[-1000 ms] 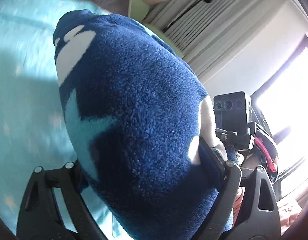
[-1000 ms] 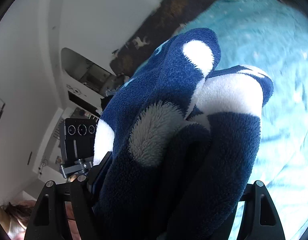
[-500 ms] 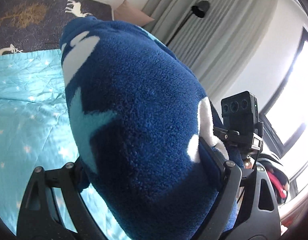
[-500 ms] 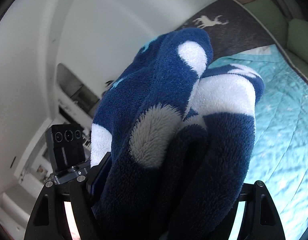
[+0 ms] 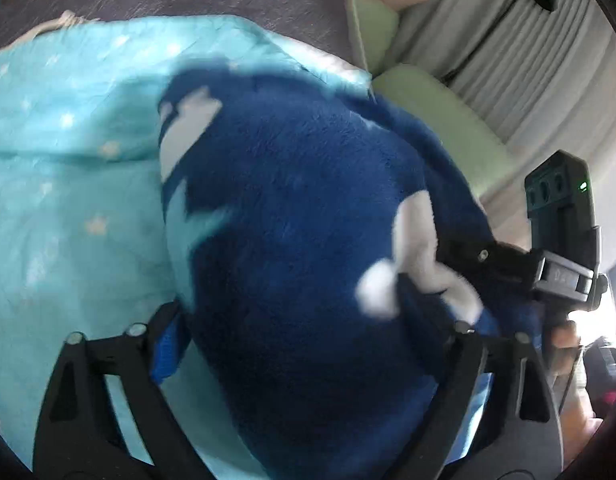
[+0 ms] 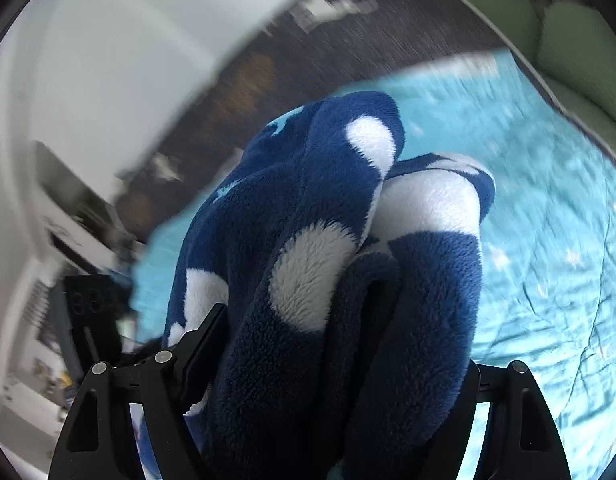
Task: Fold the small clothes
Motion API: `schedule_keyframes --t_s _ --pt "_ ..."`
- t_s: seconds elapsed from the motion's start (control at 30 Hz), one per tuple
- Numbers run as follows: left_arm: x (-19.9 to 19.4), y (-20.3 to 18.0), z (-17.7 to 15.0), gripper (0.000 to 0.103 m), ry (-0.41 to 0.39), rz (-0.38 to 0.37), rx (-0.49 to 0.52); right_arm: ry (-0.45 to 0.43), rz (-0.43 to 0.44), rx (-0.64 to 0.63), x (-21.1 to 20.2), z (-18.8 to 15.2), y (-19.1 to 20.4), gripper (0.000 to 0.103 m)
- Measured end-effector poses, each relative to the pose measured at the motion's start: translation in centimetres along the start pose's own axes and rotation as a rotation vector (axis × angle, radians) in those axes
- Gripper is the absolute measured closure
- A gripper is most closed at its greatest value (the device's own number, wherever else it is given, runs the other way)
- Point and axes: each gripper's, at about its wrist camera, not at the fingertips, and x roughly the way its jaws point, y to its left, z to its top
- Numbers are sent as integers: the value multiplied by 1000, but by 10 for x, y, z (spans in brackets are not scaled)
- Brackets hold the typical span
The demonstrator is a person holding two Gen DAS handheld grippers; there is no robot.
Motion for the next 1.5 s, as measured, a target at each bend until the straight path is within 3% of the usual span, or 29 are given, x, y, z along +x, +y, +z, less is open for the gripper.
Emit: schedule_keyframes --t_s 0.03,0.13,0.2,0.33,0.43,0.5,0.6,0.67,0.73,1.1,1.5 --pt "2 5 -3 4 -11 -39 -19 22 -7 20 19 -8 -12 20" --pt "13 15 -9 0 -12 -112 -74 -62 128 128 22 -22 -39 10" --pt "11 8 -13 0 -34 -102 -38 -77 99 133 21 -29 -42 5" --pt "6 6 -14 0 -22 -85 -57 -86 40 135 6 -36 -32 5" --pt "-22 1 -16 4 -49 -34 -97 -123 -69 176 -18 -42 -25 7" --pt "-58 -14 -25 9 -106 4 -42 -198 -131 200 -58 -70 -9 7" --pt "-112 -43 -48 9 -187 36 119 -275 -270 34 -111 -118 27 7" --pt "-139 -63 -65 8 -202 63 186 -313 -421 -97 -142 -157 60 7" --pt "-169 -84 -90 8 -201 104 238 -343 -503 -155 -169 -196 91 7" --pt "-321 -137 -195 5 -333 268 235 -439 -501 -176 -246 -300 203 6" --pt "-365 -159 -253 5 -335 268 285 -517 -515 -167 -293 -370 255 2"
